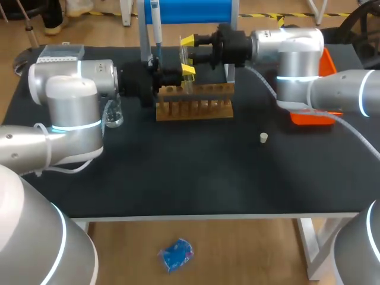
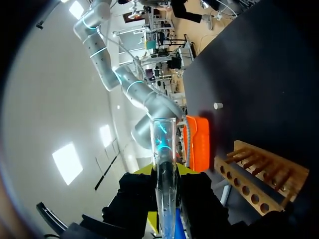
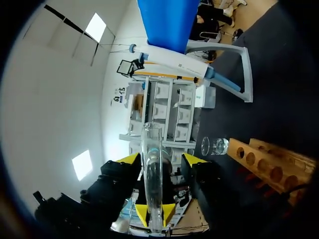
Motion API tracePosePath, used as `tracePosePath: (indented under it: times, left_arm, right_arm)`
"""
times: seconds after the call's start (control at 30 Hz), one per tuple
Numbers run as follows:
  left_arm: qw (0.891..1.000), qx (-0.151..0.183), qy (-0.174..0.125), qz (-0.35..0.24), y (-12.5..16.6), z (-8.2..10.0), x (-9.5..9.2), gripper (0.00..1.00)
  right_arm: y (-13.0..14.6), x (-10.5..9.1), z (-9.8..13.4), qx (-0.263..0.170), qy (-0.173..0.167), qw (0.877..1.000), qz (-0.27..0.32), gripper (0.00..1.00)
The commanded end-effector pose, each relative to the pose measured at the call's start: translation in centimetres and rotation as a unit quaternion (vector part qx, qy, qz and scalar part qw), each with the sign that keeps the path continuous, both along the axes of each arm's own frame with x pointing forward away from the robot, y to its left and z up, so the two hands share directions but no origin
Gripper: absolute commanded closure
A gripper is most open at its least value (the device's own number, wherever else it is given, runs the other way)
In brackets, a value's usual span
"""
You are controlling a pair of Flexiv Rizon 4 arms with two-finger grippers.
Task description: Invert the test tube, pick up the pipette, mount the tip to pipette, aspirate from beaker and dispense into the tube, eject the tip, return the pipette, and cap with the stopper.
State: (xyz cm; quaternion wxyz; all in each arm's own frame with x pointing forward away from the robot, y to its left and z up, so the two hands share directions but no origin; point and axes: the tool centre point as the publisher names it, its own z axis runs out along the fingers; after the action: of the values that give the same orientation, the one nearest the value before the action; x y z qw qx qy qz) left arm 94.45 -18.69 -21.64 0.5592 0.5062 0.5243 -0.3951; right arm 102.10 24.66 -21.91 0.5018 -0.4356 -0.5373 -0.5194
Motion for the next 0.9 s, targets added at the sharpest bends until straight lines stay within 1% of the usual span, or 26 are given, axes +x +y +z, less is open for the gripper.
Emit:
tracePosePath:
  times: [0.03,0.1,0.17,0.23,0.3,0.33,0.37,0.4,0.43,0.47,0.5,0.53,0.57,0.9]
  left_arm:
    - [1.000,0.009,0.022,0.011,1.1,1.7,-0.3,1.00]
    - [0.999,0.008,0.038,0.015,1.5,2.4,-0.2,1.00]
    - [0.997,0.006,0.067,0.021,2.0,3.1,0.0,1.00]
    - [0.995,0.002,0.100,0.023,2.4,3.6,0.0,1.00]
    - [0.992,-0.002,0.126,0.025,2.8,4.1,0.1,1.00]
    - [0.989,-0.007,0.145,0.026,3.0,4.3,0.1,1.00]
    - [0.986,-0.008,0.167,0.024,3.2,4.5,0.1,1.00]
    - [0.981,-0.013,0.190,0.022,3.3,4.7,0.0,1.00]
    - [0.976,-0.022,0.215,0.023,3.5,4.8,0.0,1.00]
    - [0.969,-0.041,0.243,0.009,3.7,5.0,0.0,1.00]
    - [0.968,-0.034,0.248,0.005,3.8,5.1,0.0,1.00]
    - [0.968,-0.036,0.248,0.012,4.0,5.3,0.0,1.00]
    - [0.972,-0.036,0.233,0.011,4.1,5.4,0.0,1.00]
    - [0.972,-0.036,0.233,0.011,4.1,5.4,0.0,1.00]
  right_arm:
    - [-1.4,-0.6,0.7,-0.009,-0.025,1.000,-0.002,0.00]
    - [-1.9,-0.6,0.9,-0.009,-0.046,0.999,-0.004,0.00]
    - [-2.4,-0.5,1.2,-0.010,-0.079,0.997,-0.001,0.00]
    - [-3.0,-0.4,1.5,-0.003,-0.126,0.992,0.005,0.00]
    - [-3.5,-0.1,1.9,-0.003,-0.184,0.983,0.016,0.00]
    - [-3.8,-0.1,2.0,0.000,-0.215,0.976,0.025,0.00]
    - [-4.1,0.0,2.2,0.012,-0.254,0.967,0.035,0.00]
    - [-4.3,-0.1,2.5,0.013,-0.289,0.956,0.046,0.00]
    - [-4.6,-0.2,2.6,0.008,-0.334,0.940,0.068,0.00]
    - [-4.8,-0.4,2.6,0.011,-0.371,0.925,0.086,0.00]
    - [-5.0,-0.5,2.7,0.021,-0.395,0.913,0.097,0.00]
    - [-5.1,-0.8,2.9,0.028,-0.402,0.909,0.103,0.00]
    - [-5.1,-0.8,2.9,0.028,-0.402,0.909,0.103,0.00]
    - [-5.1,-0.8,2.9,0.028,-0.402,0.909,0.103,0.00]
